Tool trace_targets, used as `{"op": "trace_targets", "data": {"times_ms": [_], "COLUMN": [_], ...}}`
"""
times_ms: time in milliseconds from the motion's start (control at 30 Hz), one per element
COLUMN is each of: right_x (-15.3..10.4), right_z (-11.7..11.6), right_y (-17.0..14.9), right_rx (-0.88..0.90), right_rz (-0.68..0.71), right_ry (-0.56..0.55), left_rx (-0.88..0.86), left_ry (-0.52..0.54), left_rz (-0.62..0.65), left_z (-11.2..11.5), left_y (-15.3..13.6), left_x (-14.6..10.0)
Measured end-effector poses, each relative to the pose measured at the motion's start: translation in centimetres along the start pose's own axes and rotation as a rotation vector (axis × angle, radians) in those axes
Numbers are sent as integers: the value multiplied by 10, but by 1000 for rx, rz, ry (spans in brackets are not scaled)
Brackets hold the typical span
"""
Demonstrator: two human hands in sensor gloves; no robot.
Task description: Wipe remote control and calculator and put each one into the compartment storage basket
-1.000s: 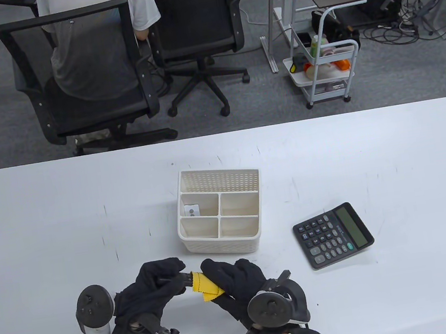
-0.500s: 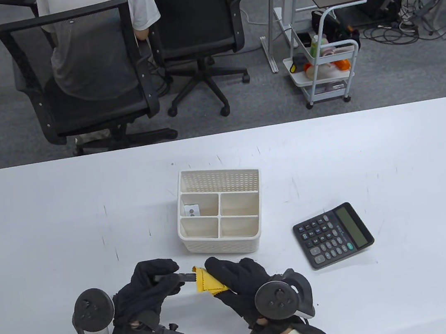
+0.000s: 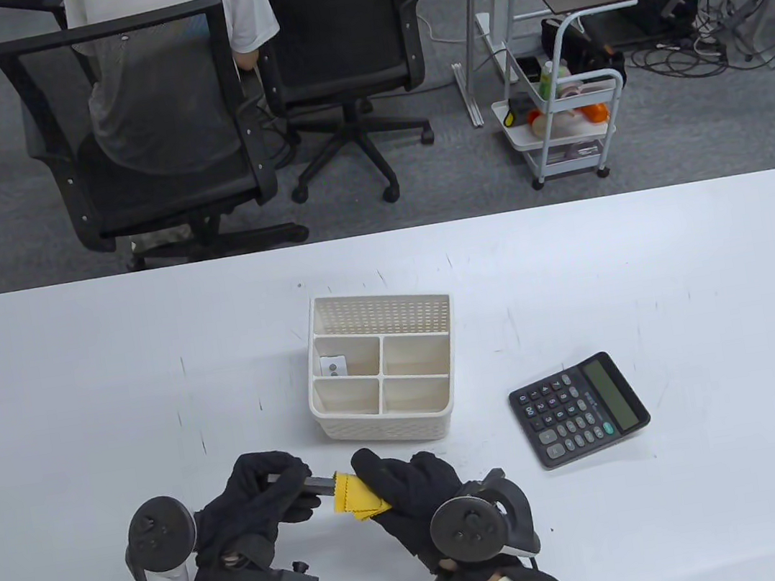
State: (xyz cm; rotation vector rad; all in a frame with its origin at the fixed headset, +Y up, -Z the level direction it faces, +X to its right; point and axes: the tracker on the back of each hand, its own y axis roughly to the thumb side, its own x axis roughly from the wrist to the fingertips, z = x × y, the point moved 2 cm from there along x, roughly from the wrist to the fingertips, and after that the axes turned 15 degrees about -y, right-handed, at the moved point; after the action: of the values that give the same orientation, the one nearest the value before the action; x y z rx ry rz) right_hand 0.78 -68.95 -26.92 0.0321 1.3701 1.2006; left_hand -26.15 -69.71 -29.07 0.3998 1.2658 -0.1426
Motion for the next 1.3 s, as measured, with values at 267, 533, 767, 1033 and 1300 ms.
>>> {"op": "trace_targets", "data": {"times_ms": [267, 533, 767, 1033, 1300], "right_x": [-5, -9, -8, -11, -8], "right_z": [-9, -7, -3, -13, -4], "right_y": [28, 36, 28, 38, 29], "right_rx": [-102, -256, -341, -275, -273], "right_rz": [193, 319, 316, 379, 367], "right_ry": [-20, -37, -55, 5, -22], "left_rx": [18, -62, -81, -65, -109], "left_ry": [-95, -18, 39, -44, 14], "left_rz": [-58, -92, -108, -113, -89], "left_z": [9, 0, -10, 3, -7], "left_y": [-4, -9, -9, -10, -8], "left_x": [3, 0, -4, 1, -3]}}
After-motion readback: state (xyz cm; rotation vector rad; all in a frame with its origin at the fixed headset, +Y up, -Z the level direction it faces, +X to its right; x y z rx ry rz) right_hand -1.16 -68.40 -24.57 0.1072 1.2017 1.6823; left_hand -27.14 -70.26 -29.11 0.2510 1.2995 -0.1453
